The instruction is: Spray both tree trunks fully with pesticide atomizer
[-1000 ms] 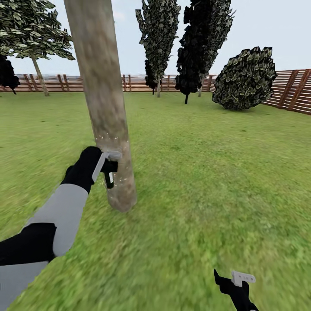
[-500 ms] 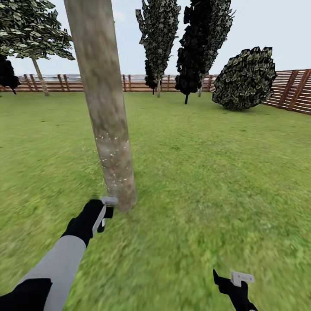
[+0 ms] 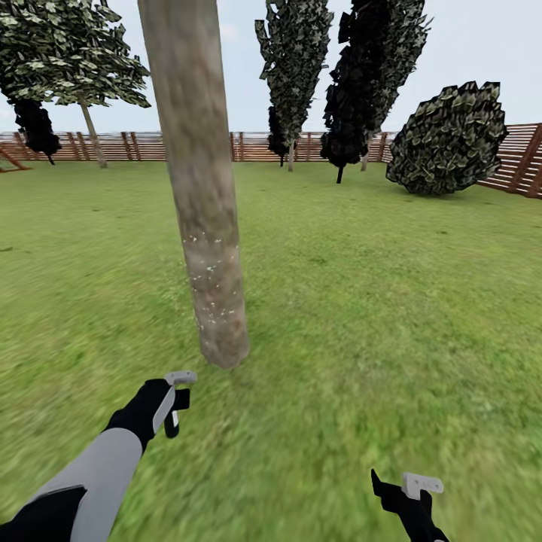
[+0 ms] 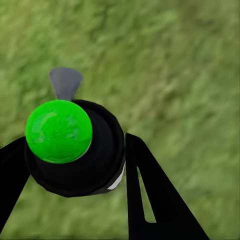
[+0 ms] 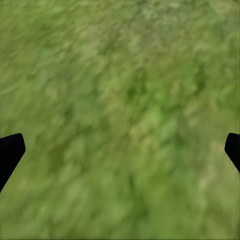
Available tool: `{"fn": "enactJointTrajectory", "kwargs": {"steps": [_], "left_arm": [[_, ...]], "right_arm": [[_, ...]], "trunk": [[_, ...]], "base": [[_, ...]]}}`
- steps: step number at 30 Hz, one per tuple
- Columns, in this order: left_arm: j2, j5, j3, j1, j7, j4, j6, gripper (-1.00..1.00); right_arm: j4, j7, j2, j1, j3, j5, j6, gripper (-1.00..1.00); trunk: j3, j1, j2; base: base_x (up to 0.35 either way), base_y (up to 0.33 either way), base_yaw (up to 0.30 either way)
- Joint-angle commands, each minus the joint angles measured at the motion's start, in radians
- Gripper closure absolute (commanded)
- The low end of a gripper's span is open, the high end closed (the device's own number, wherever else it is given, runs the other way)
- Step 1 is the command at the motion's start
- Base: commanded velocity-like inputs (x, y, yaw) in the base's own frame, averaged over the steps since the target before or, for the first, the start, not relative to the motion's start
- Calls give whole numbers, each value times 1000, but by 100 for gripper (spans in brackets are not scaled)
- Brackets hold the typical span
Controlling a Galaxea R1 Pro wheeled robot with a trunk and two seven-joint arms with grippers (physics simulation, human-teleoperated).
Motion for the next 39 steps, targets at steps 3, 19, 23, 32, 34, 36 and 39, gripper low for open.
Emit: {"fn": "enactJointTrajectory", "kwargs": {"steps": [3,19,23,32,34,36,39], "left_arm": [[1,-1,-1,11,0,3,2,100],[-1,-1,-3,15,0,5,-1,100],[-2,-1,-3,16,0,6,-3,100],[-6,-1,-4,16,0,6,-3,100],[-6,-1,-4,16,0,6,-4,100],[-7,-1,-4,16,0,6,-4,100],[-7,-1,-4,16,0,6,-4,100]], "right_arm": [[0,0,0,0,-1,0,0,-100],[0,-2,1,0,1,1,0,-100],[0,-1,1,0,1,1,0,-100],[0,-1,1,0,1,0,0,-100],[0,-1,1,0,1,0,0,-100],[0,-1,1,0,1,0,0,-100],[0,-1,1,0,1,0,0,-100]], "trunk": [[0,0,0],[0,0,0],[0,0,0],[0,0,0],[0,0,0],[0,0,0],[0,0,0]], "base": [[165,-199,5],[234,-196,5],[237,-194,160],[188,-195,65],[50,-199,1],[11,-216,9],[3,-229,161]]}}
